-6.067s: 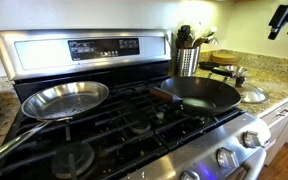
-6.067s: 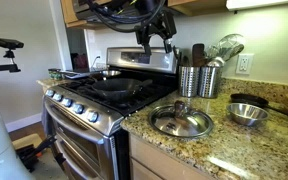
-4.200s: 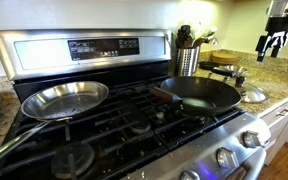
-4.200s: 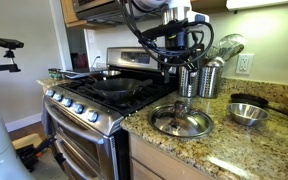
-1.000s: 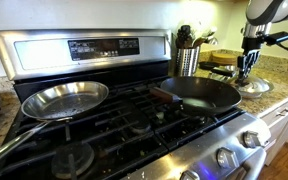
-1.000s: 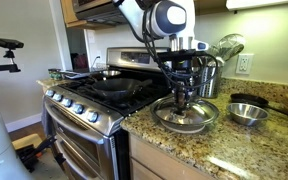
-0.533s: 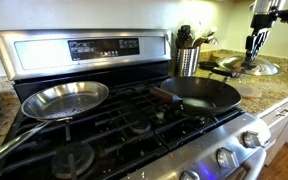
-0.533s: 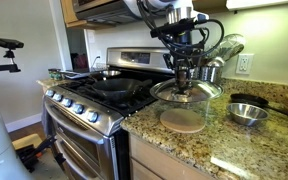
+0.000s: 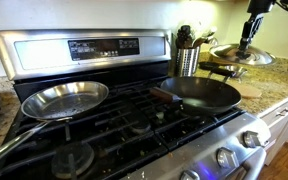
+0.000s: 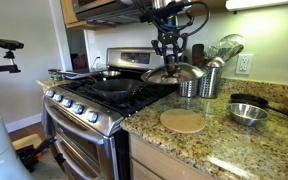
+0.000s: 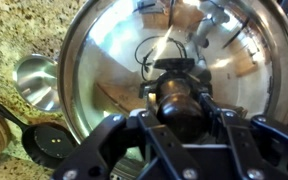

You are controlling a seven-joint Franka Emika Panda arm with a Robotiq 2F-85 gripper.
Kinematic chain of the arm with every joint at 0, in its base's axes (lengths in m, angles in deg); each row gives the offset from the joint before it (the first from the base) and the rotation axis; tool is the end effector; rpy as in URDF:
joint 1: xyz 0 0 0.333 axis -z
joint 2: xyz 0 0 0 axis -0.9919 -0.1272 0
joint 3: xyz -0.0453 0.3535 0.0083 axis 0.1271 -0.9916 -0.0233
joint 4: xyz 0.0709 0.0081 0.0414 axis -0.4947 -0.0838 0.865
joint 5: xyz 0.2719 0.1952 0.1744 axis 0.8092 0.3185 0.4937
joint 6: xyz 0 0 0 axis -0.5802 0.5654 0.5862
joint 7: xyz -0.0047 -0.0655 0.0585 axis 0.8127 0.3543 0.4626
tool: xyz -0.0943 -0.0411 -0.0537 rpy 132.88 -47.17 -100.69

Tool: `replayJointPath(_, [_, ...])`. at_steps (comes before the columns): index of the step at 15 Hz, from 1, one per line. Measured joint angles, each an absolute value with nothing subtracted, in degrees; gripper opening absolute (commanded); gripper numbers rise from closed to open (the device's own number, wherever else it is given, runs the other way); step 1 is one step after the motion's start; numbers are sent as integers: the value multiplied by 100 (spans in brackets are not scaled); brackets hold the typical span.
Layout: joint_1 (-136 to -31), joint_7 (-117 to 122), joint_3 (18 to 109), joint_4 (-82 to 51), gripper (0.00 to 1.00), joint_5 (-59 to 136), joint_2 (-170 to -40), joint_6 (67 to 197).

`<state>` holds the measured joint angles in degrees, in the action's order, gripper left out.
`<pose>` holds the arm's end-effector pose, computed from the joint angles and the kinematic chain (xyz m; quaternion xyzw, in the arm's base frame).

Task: Pick the lid on the counter and put it on the black pan

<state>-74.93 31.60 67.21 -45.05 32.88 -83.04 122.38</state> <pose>0.4983 -0.1430 0.5041 0.9881 0.1200 0.0505 0.0816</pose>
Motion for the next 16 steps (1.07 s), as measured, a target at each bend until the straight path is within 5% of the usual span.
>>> replayJointPath(16, [-8811,4158,5773,-4971,21,3674,-7973,11719])
